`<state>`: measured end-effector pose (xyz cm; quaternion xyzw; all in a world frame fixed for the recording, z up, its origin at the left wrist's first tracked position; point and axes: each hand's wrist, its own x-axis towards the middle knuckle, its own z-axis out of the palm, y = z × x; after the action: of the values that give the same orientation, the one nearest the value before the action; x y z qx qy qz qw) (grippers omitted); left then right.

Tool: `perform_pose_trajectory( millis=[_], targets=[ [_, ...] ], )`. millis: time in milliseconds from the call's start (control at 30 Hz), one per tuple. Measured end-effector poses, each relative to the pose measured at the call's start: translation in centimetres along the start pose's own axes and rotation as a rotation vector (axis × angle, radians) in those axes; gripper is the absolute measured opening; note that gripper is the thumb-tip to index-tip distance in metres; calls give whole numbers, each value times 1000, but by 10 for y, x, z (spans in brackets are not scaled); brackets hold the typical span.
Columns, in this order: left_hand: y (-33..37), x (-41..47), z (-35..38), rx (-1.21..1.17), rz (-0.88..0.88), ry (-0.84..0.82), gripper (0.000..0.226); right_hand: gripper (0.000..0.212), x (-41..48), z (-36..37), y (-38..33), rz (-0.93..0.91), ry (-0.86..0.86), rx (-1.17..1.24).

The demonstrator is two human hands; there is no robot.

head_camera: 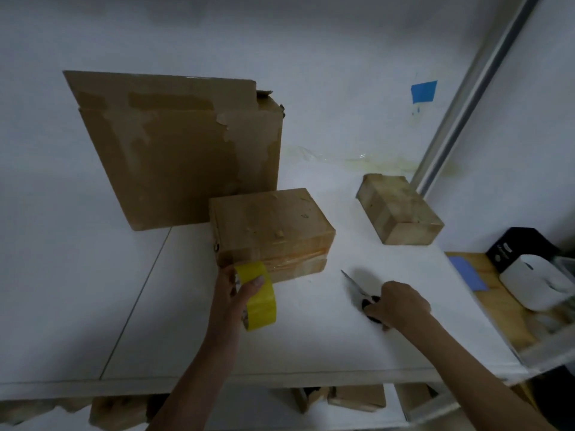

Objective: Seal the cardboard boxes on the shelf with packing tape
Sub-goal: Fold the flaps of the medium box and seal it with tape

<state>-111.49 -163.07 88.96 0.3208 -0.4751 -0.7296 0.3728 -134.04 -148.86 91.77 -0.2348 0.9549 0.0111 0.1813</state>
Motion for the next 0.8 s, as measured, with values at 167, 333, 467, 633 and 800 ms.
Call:
perform_pose_trajectory(
  millis=[167,333,467,633,800],
  targets=[
    [1,-1,-2,20,-18,-4,71,34,5,-36,3,-61,343,255],
    [7,-1,2,-4,-6,8,73,33,-13,-50,-23,-431,707,395],
    [8,0,2,-31,-8,14,74,33,-10,-30,-45,-641,748,388],
    [13,1,1,-71,-39,-23,72,47,10,-15,-58,-880,763,279],
    [11,1,1,-106,-89,-8,78,44,24,-6,-57,-1028,765,199]
  ],
)
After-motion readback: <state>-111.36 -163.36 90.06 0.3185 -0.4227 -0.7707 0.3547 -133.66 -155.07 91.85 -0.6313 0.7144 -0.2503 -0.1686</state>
